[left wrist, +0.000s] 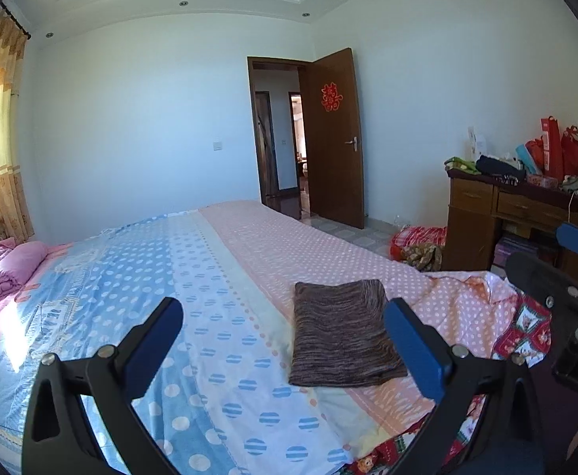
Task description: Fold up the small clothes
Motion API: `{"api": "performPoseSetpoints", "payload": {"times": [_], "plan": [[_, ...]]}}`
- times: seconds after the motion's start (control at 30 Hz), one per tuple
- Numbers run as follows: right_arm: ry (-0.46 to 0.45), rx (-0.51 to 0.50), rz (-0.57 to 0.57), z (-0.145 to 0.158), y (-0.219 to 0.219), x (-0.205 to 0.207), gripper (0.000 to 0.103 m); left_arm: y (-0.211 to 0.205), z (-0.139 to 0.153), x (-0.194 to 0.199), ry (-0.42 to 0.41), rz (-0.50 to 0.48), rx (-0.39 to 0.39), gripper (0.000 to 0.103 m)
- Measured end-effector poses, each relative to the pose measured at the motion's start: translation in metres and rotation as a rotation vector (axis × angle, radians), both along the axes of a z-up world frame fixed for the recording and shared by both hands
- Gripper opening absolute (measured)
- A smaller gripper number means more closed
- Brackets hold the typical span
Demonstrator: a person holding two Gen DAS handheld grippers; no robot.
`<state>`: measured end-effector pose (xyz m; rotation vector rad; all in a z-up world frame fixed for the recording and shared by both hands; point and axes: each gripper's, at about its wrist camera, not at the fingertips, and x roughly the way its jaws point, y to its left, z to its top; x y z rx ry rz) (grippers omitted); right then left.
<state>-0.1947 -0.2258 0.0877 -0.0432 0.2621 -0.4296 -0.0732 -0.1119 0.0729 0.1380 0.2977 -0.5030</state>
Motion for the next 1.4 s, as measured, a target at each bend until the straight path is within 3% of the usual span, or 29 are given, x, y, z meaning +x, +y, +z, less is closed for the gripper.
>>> {"api": "performPoseSetpoints", "payload": {"times": [0.23, 0.43, 0.67, 1.4], "plan": [[-0.108, -0.026, -0.079, 0.010, -0.004, 0.002, 0.092, 0.004, 0.007, -0.001, -0.025, 0.020, -0.071, 0.103], [-0.061, -0.046, -0.084, -0.004, -0.007, 0.006, 0.092, 0.007, 0.003, -0.004, -0.009, 0.010, -0.089, 0.103], [-0.064, -0.030, -0.081, -0.003, -0.009, 0.002, 0.092, 0.003, 0.005, -0.012, -0.045, 0.005, -0.071, 0.103], [-0.038, 0.005, -0.080, -0.008, -0.019, 0.007, 0.092, 0.003, 0.002, -0.004, -0.015, 0.021, -0.052, 0.103]]}}
